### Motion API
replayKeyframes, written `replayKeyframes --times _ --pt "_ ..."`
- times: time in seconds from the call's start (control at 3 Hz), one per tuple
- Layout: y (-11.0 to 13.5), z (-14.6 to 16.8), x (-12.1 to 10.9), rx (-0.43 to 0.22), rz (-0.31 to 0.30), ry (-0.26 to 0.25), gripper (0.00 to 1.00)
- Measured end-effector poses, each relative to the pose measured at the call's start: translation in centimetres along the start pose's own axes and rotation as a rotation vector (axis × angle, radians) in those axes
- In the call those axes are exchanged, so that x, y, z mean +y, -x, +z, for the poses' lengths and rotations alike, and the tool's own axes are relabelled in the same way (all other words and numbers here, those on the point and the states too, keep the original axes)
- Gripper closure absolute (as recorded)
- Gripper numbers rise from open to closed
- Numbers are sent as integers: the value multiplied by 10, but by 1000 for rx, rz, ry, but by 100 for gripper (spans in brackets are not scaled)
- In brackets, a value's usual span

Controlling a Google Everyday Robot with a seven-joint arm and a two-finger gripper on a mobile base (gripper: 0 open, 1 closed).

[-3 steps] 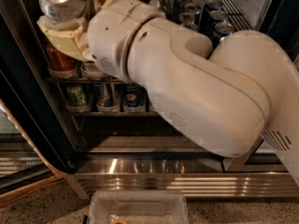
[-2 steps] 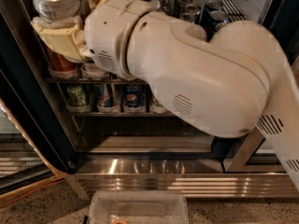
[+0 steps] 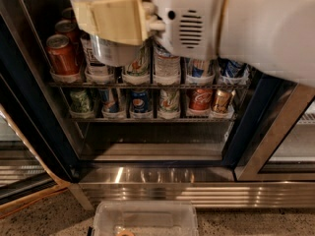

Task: Pick 7up can from top shelf of fridge

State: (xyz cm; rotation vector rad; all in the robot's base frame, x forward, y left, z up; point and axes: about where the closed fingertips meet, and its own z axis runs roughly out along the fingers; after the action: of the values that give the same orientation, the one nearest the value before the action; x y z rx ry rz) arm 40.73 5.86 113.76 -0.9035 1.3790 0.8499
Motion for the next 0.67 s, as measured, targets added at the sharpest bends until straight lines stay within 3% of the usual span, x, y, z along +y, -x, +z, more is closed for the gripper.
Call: replayKeyframes --times 0.33,0.67 --pt "-22 -42 14 133 87 9 100" --pt "-40 -45 21 214 75 19 100"
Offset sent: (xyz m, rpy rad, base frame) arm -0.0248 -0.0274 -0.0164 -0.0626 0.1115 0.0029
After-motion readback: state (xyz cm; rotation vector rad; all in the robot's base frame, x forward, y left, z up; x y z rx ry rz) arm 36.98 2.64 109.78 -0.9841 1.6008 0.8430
